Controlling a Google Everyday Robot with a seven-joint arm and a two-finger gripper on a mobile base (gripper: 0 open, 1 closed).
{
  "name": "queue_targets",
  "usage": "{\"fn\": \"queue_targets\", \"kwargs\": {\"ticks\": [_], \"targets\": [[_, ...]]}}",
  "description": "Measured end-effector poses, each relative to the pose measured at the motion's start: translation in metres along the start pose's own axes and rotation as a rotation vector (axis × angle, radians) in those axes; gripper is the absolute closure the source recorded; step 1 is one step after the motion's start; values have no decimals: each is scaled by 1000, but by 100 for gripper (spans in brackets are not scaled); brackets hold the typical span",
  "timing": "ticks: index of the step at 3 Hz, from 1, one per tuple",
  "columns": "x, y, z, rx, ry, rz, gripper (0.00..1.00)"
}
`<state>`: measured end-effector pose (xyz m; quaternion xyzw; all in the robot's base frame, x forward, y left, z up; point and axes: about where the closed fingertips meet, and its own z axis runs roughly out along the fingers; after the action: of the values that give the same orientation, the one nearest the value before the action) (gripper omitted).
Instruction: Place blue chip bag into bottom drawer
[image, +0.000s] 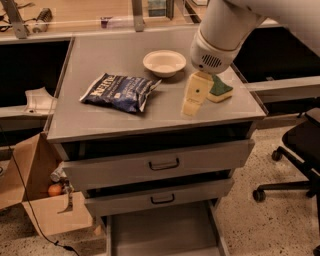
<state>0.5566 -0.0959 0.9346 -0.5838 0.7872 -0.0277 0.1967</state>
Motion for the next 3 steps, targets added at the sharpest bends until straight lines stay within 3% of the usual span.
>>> {"fn": "queue_targets", "kwargs": {"ticks": [1,3], "targets": [[-14,-3,6,-12,-25,-5,0],[-70,-11,35,-44,-64,-50,0]]}}
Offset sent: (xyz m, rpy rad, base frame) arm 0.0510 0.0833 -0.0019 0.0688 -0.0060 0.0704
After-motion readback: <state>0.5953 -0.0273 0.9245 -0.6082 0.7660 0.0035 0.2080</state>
